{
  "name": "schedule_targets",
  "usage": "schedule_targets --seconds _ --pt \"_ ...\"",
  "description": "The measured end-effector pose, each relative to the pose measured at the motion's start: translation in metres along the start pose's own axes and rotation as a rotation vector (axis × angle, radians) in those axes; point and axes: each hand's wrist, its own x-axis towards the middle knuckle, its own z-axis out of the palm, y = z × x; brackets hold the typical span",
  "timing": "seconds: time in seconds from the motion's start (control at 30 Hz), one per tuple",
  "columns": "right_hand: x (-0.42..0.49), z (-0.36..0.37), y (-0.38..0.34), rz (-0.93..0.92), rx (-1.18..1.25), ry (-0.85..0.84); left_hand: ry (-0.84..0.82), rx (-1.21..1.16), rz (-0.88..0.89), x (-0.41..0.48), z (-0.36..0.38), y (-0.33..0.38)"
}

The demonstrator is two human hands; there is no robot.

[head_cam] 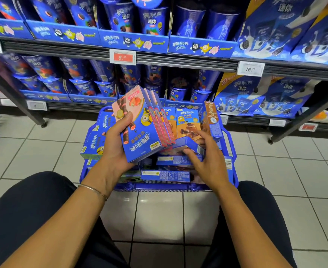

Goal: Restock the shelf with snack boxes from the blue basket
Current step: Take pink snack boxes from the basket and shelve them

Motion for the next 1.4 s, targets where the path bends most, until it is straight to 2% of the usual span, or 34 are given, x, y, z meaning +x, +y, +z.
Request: schedule_targets --seconds 0.13,0.23,0.3,0.37,0.43,0.5,0.57,0.7,0.77,0.97,1.1,1.2,1.4 --pt "0.002 0.002 -0.003 0.038 0.013 0.108 -0.007 -0.005 -0.007 -0.001 0.000 -0.001" --pt "0.008 -0.004 -0.010 0.106 0.195 0.254 -0.013 -0.004 -0.005 -0.001 -0.003 0.000" --pt "0.014 -0.012 -0.020 0.171 0.295 0.435 -0.006 0.003 -0.024 -0.001 -0.002 0.001" --pt "0.023 -0.019 -0.032 0.288 0.425 0.617 0.010 0.019 -0.029 -0.001 -0.001 0.000" --pt "0.034 -0.027 -0.048 0.429 0.680 0.686 0.010 0.054 -0.019 -0.001 -0.001 -0.003" --pt "0.039 -0.033 -0.066 0.497 0.993 0.603 0.026 0.085 -0.021 -0.002 0.000 -0.005" --pt "0.040 -0.035 -0.086 0.495 1.157 0.470 0.029 0.108 -0.022 -0.004 0.001 -0.005" --pt "0.035 -0.028 -0.119 0.382 1.197 0.100 -0.015 0.209 -0.010 -0.013 0.005 -0.001" --pt "0.033 -0.022 -0.129 0.361 1.167 -0.005 -0.044 0.207 -0.003 -0.015 0.008 0.001" --pt "0.032 0.005 -0.138 0.320 0.795 -0.029 0.021 0.166 -0.029 -0.012 0.016 0.006" --pt "0.039 0.023 -0.133 0.375 0.881 0.042 0.043 0.212 -0.053 -0.001 0.021 0.007" --pt "0.049 0.027 -0.130 0.424 0.853 0.074 0.082 0.295 -0.026 0.003 0.023 0.015" --pt "0.064 -0.002 -0.172 0.565 0.780 -0.097 0.181 0.321 -0.139 -0.020 0.063 0.056"
